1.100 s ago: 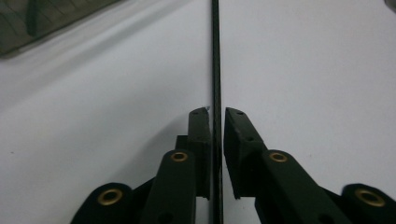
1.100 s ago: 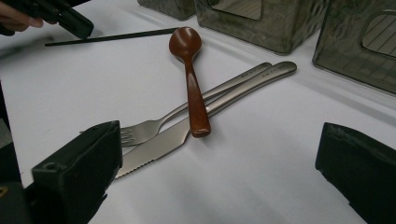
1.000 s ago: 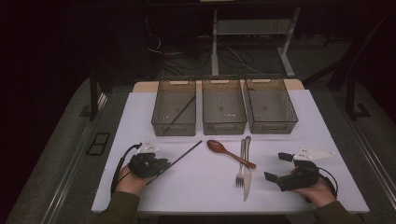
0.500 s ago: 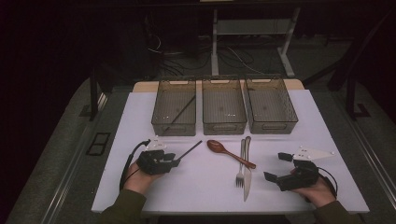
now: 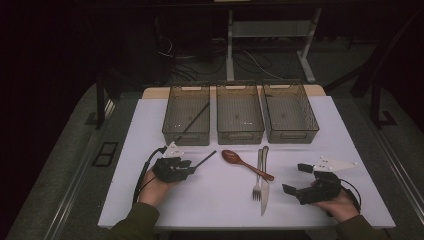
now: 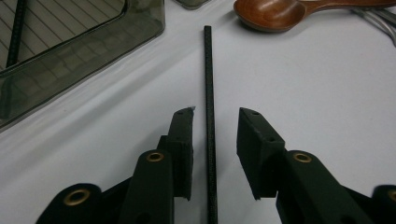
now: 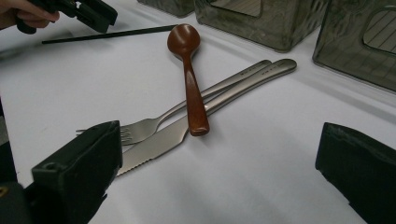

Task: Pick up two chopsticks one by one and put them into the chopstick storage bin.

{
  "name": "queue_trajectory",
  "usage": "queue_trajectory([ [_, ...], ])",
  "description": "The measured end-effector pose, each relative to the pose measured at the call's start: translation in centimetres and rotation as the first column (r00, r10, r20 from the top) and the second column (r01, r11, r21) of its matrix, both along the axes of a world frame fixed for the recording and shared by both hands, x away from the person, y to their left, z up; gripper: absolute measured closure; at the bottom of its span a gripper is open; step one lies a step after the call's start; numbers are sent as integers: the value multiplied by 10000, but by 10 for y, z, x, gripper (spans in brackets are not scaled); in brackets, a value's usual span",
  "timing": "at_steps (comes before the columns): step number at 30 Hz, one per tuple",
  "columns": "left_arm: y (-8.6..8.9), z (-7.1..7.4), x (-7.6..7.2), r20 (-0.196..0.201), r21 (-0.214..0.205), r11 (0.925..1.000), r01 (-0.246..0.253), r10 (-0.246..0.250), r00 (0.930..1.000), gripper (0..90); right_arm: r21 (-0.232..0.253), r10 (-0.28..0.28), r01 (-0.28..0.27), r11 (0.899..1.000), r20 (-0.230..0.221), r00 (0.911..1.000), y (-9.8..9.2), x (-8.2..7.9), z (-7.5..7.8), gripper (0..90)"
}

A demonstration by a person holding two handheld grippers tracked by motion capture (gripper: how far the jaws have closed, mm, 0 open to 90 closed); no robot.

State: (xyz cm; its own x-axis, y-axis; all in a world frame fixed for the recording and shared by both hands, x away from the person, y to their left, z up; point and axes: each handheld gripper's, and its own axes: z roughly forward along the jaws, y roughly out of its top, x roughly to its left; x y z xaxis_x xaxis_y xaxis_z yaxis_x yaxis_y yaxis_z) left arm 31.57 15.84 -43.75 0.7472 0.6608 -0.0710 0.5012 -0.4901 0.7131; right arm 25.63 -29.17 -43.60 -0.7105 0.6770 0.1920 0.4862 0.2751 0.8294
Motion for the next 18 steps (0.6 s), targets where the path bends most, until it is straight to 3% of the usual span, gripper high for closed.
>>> queue_trajectory([
  [8, -2, -4, 3, 6, -13, 10000, 49, -49, 10000, 740, 19, -2, 2, 10000, -15, 10000, 0, 0, 0, 9],
  [18, -3, -9, 3, -115, 365, 9992, 166, -161, 9998, 807, 48, 0, 0, 10000, -21, 10000, 0, -1, 1, 9],
])
